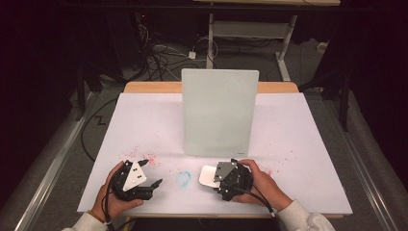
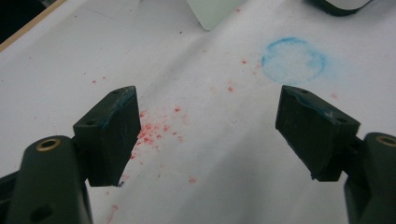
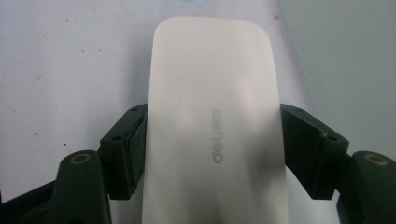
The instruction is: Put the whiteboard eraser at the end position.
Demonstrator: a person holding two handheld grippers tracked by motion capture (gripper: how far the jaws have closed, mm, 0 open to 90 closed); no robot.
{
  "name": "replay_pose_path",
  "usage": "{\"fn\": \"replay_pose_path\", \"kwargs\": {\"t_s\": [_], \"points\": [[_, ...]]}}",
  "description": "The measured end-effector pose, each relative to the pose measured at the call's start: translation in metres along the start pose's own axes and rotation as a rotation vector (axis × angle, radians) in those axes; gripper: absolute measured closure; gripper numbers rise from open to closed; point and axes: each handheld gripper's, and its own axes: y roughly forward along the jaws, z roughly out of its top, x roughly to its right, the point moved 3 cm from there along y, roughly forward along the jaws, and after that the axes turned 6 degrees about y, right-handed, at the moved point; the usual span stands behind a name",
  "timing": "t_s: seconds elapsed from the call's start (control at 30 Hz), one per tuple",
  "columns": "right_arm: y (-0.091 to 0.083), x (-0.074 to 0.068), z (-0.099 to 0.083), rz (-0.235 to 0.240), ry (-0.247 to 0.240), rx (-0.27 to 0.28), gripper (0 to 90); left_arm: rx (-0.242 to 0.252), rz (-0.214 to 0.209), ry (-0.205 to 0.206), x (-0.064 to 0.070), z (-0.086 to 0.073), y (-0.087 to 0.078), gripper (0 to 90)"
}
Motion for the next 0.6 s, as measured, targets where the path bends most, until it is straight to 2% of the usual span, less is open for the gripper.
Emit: {"fn": "replay_pose_path", "kwargs": {"t_s": [0.13,0.43,0.57,0.6], "points": [[-0.006,0.002,0.001,-0.001,0.032,0.065,30.9,-0.002,0.0,0.002,0.0,0.0,0.0,21.4],[-0.021,0.006,0.005,-0.025,0.039,0.171,31.1,-0.004,0.001,0.003,0.0,-0.001,0.0,21.4],[-0.027,0.01,0.005,-0.061,0.048,0.206,30.3,-0.003,0.002,0.004,0.0,-0.001,0.0,21.4],[-0.029,0.011,0.006,-0.077,0.07,0.223,30.3,-0.003,0.002,0.002,0.0,-0.001,0.0,21.4]]}}
